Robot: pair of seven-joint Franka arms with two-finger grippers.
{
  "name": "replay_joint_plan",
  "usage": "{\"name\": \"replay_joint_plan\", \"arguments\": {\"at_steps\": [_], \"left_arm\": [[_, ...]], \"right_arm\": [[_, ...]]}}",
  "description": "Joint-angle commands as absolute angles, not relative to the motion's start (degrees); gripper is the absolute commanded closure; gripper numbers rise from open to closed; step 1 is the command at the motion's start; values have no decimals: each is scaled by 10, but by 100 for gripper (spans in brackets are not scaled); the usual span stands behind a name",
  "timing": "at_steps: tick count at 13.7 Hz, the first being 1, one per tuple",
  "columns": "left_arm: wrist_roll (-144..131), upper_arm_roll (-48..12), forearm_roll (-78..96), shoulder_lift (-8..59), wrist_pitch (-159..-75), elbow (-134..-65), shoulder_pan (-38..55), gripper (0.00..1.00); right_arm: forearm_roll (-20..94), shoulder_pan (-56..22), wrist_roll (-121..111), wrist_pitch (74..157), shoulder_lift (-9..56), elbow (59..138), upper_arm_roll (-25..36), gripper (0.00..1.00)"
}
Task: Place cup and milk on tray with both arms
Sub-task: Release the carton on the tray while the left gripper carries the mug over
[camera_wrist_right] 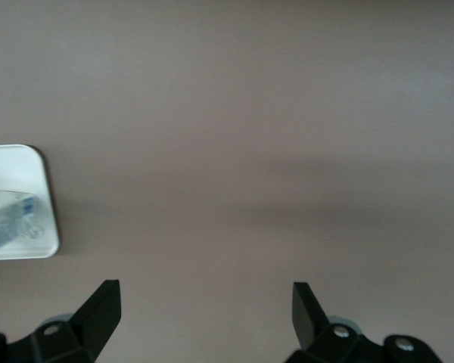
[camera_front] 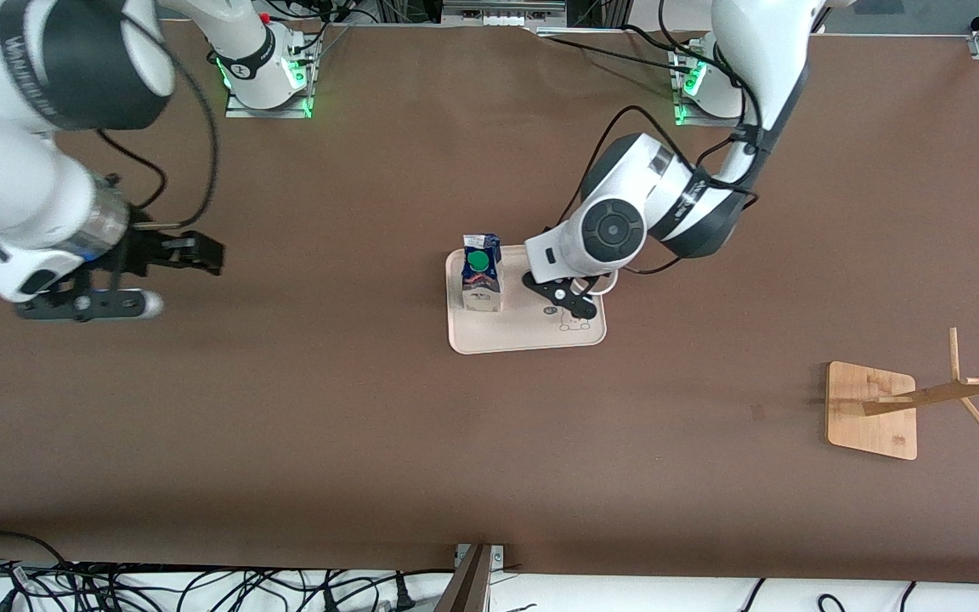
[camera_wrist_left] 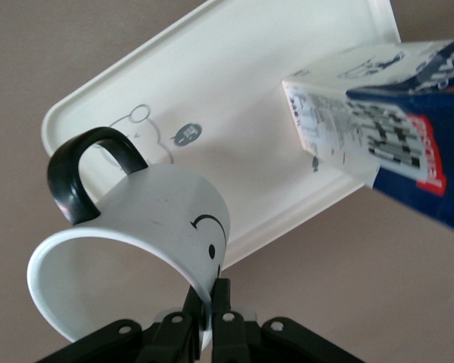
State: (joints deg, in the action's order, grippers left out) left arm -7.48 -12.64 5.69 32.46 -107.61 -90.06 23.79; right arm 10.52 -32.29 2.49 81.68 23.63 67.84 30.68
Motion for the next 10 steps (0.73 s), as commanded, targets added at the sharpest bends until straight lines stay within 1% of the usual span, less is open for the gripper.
{"name": "replay_joint_plan", "arguments": {"at_steps": [1, 2, 3, 5, 6, 7, 8, 9, 10], "left_arm": [[-100, -122, 62, 353, -1078, -878, 241, 100], [-110, -122, 60, 361, -1078, -878, 248, 100], [-118, -121, 59, 367, -1085, -878, 257, 100], [-130, -121, 59, 370, -1111, -882, 258, 100], [-130, -121, 59, 373, -1111, -882, 258, 100], [-130, -121, 60, 374, -1111, -882, 258, 100], [-131, -120, 61, 374, -1111, -882, 258, 100], [-131, -118, 62, 374, -1111, -882, 258, 100], [-132, -117, 62, 374, -1111, -882, 257, 96]], "right_arm": [[103, -261, 12, 801, 213, 699, 282, 0], [101, -224, 17, 797, 202, 705, 258, 0], [94, -171, 18, 799, 193, 708, 211, 0], [45, -51, 17, 809, 178, 717, 80, 0], [7, 3, 12, 809, 172, 721, 15, 0], [-24, 37, 15, 810, 164, 729, -32, 0], [-32, 60, 17, 813, 154, 738, -58, 0], [-33, 75, 17, 821, 142, 746, -62, 0], [-31, 76, 10, 830, 133, 749, -62, 0]]}}
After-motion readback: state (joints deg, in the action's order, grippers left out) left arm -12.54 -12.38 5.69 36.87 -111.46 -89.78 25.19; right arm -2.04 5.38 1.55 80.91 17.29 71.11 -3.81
